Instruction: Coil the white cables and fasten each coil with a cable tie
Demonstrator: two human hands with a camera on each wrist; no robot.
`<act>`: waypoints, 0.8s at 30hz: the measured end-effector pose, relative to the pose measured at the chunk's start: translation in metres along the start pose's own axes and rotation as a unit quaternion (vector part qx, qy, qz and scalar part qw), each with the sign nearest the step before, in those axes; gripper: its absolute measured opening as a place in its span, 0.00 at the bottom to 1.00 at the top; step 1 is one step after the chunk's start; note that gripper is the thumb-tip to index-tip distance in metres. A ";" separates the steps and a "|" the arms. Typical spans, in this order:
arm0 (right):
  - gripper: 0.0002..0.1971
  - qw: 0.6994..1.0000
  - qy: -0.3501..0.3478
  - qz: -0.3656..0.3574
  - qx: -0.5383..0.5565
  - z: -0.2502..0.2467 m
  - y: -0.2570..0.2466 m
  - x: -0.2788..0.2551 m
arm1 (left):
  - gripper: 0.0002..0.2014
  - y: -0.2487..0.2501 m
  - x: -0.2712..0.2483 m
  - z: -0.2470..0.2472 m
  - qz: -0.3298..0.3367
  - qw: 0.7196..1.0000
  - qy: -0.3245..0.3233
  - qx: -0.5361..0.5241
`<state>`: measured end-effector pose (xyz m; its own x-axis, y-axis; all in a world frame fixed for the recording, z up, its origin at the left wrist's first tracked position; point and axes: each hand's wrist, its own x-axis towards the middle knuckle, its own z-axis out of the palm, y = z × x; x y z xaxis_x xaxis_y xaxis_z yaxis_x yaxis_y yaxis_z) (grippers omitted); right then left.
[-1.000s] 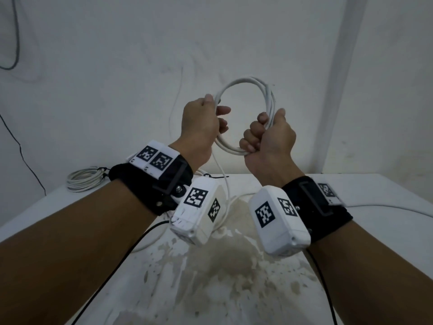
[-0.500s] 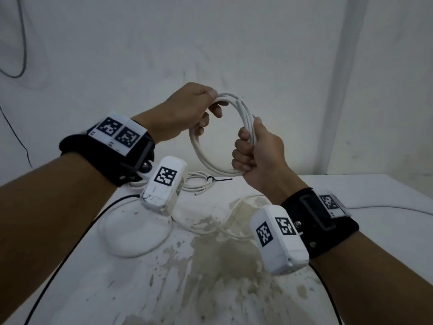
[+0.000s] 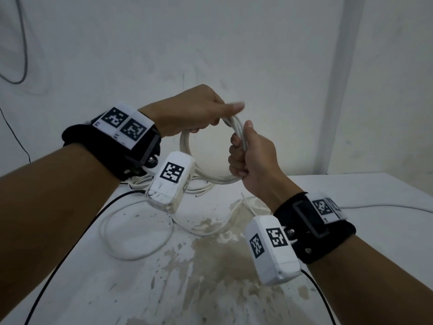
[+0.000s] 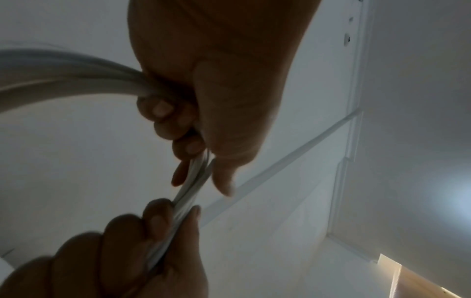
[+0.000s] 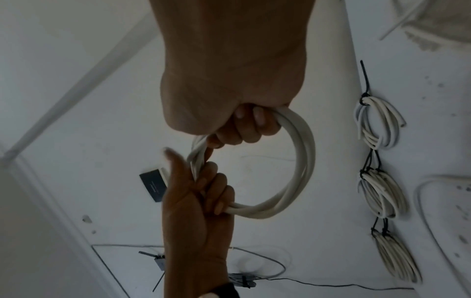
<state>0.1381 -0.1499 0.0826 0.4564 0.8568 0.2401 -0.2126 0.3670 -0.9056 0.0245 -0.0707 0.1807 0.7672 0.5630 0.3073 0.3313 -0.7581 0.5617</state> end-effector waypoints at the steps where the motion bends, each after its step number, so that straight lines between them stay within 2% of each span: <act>1: 0.26 1.000 0.000 -0.012 -0.013 0.000 -0.001 0.000 | 0.23 -0.002 0.002 0.002 0.012 1.000 0.022 0.010; 5: 0.33 0.993 0.022 -0.050 -0.101 -0.005 -0.004 -0.002 | 0.18 -0.010 0.002 0.005 0.030 0.998 0.050 -0.034; 7: 0.38 0.973 0.106 -0.092 -0.184 -0.011 -0.002 0.000 | 0.17 -0.013 0.000 0.004 0.027 0.997 0.055 -0.053; 8: 0.38 0.950 0.166 -0.126 -0.231 -0.014 0.000 0.002 | 0.17 -0.014 0.000 0.004 0.026 0.996 0.057 -0.060; 10: 0.33 0.890 0.276 -0.211 -0.295 -0.018 -0.002 0.003 | 0.16 -0.015 -0.001 0.002 0.025 0.996 0.053 -0.068; 11: 0.28 0.864 0.307 -0.250 -0.311 -0.019 -0.005 0.003 | 0.16 -0.015 -0.002 0.001 0.026 0.996 0.052 -0.067; 12: 0.23 0.846 0.325 -0.273 -0.322 -0.021 -0.011 0.005 | 0.16 -0.014 -0.002 0.001 0.027 0.996 0.052 -0.062; 13: 0.16 0.842 0.327 -0.273 -0.332 -0.023 -0.018 0.008 | 0.17 -0.013 -0.003 -0.001 0.029 0.997 0.054 -0.052; 14: 0.11 0.851 0.306 -0.247 -0.349 -0.026 -0.025 0.011 | 0.17 -0.013 -0.003 -0.002 0.034 0.997 0.058 -0.035; 16: 0.10 0.867 0.199 -0.156 -0.430 -0.031 -0.038 0.016 | 0.16 -0.013 -0.003 -0.006 0.050 0.996 0.070 0.008; 18: 0.13 0.855 0.093 -0.097 -0.501 -0.034 -0.045 0.016 | 0.16 -0.014 -0.004 -0.009 0.064 0.993 0.083 0.045; 20: 0.14 0.850 0.056 -0.107 -0.512 -0.033 -0.049 0.013 | 0.16 -0.014 -0.005 -0.011 0.068 0.992 0.091 0.050; 21: 0.15 0.858 0.043 -0.117 -0.499 -0.031 -0.049 0.012 | 0.17 -0.015 -0.005 -0.012 0.069 0.992 0.093 0.041; 22: 0.15 0.880 0.026 -0.113 -0.461 -0.028 -0.049 0.011 | 0.18 -0.015 -0.006 -0.013 0.071 0.993 0.094 0.028; 24: 0.16 0.952 -0.033 -0.047 -0.299 -0.019 -0.046 0.011 | 0.19 -0.014 -0.006 -0.013 0.080 0.992 0.095 0.002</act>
<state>0.1695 -0.1643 0.1201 0.3896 0.8587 0.3328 0.3661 0.1872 -0.9116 0.0083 -0.0588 0.1811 0.6934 0.4866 0.5315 0.2164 -0.8441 0.4905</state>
